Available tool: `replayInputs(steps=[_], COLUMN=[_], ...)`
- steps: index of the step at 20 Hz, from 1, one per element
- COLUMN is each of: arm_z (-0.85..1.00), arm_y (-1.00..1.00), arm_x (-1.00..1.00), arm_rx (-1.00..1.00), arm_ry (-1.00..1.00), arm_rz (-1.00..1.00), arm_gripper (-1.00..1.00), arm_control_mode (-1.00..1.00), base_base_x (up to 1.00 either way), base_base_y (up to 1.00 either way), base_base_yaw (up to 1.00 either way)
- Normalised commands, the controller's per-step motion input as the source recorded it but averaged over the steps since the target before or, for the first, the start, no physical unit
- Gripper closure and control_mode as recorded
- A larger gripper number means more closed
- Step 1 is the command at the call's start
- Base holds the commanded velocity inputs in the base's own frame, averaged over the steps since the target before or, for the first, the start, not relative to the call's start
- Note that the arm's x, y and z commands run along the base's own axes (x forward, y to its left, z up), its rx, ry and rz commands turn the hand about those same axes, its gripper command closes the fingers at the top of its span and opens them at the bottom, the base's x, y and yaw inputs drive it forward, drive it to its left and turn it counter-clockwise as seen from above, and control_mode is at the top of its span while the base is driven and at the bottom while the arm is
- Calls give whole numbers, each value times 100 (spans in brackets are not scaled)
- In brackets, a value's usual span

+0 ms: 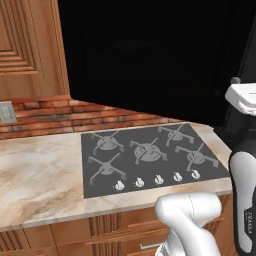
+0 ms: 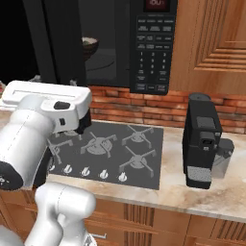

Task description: The microwave is finished heating the shrimp and squash. Take the bowl containing the food and place it on the dining counter.

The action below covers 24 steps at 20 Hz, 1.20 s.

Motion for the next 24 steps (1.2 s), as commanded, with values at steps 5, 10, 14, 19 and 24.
replayInputs(steps=[5, 10, 14, 19, 24], arm_z=[19, 14, 19, 0, 0], arm_y=[-64, -14, 33, 0, -52], arm_x=[-100, -100, -47, 0, -4], arm_rx=[0, -5, -5, 0, 7], arm_ry=[-3, -10, -25, 0, 17], arm_rz=[5, 28, 12, 0, 0], arm_gripper=[-100, -100, -100, -100, -100], arm_control_mode=[-100, -100, -100, -100, -100], base_base_x=[0, 0, 0, 0, 0], base_base_y=[0, 0, 0, 0, 0], base_base_yaw=[0, 0, 0, 0, 0])
